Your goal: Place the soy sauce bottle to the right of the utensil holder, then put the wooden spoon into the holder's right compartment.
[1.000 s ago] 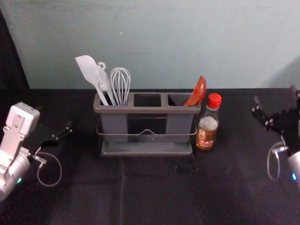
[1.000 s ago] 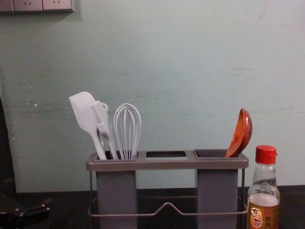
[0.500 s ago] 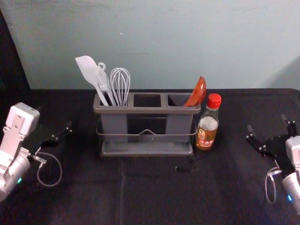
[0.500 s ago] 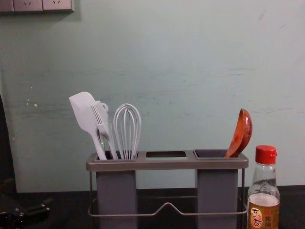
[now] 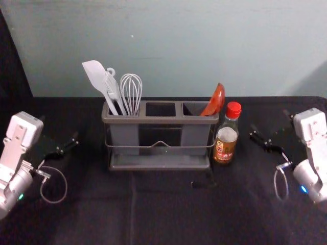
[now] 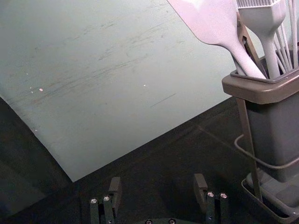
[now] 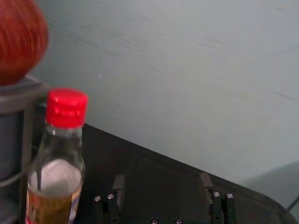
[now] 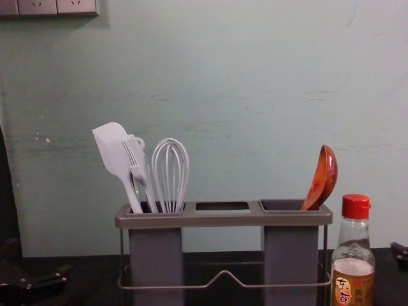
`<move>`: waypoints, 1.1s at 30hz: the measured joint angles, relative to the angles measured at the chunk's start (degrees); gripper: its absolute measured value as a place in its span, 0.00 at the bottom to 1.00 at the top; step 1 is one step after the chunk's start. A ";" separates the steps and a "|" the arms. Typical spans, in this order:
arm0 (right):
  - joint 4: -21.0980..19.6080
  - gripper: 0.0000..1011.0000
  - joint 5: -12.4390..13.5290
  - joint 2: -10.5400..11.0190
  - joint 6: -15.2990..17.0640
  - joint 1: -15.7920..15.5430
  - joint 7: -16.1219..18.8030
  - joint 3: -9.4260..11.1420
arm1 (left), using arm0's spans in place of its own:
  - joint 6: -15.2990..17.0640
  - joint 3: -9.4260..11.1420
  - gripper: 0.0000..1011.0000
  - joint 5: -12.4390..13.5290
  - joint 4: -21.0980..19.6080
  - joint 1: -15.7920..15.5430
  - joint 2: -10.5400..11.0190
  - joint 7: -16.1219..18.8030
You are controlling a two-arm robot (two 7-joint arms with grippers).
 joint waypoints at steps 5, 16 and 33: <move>0.81 0.99 0.28 0.19 0.59 1.38 0.32 -0.82 | 0.00 0.00 1.00 0.00 0.00 0.00 0.00 0.00; 0.64 0.99 0.27 0.12 0.54 1.03 0.32 -0.60 | 0.00 0.00 1.00 0.00 0.00 0.00 0.00 0.00; 0.46 0.99 0.20 0.05 0.41 0.83 0.22 -0.45 | 0.00 0.00 1.00 0.00 0.00 0.00 0.00 0.00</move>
